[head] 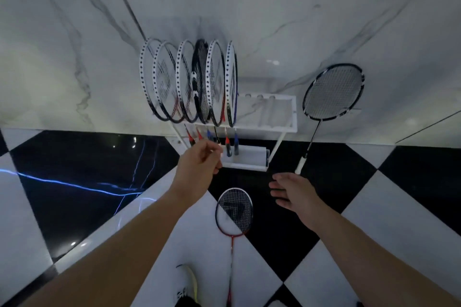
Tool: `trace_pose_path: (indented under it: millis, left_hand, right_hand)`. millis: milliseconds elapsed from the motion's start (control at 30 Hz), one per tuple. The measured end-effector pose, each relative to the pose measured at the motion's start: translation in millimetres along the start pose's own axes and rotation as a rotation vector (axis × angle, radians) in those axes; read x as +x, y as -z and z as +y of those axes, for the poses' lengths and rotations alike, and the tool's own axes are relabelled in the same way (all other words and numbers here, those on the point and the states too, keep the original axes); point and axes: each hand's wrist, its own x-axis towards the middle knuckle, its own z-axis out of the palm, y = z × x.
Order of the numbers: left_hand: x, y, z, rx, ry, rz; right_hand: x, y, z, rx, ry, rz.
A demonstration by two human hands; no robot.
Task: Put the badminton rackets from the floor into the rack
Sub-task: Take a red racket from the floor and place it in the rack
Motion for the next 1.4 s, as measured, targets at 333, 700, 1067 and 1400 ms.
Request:
trace_pose_path:
  millis: [333,700,1067,1400]
  left_hand:
    - [28.4,-37.2,-209.7,0.151,0.369,0.028]
    - [116.3,-93.1,-445.1,0.153,0.746,-0.055]
    - [138.7,-134.0,-541.6,0.21,0.642,-0.09]
    - [135.2,-138.8,-549.6,0.088,0.732,-0.174]
  right_hand:
    - [96.4,-26.0,155.0,0.038,-0.073,0.089]
    - [281.2,-74.6,299.4,-0.118,-0.108,0.075]
    - [395.2,-120.1,358.9,-0.203,-0.068,0.101]
    - [401.8,-114.5,359.6,-0.218,-0.136,0.077]
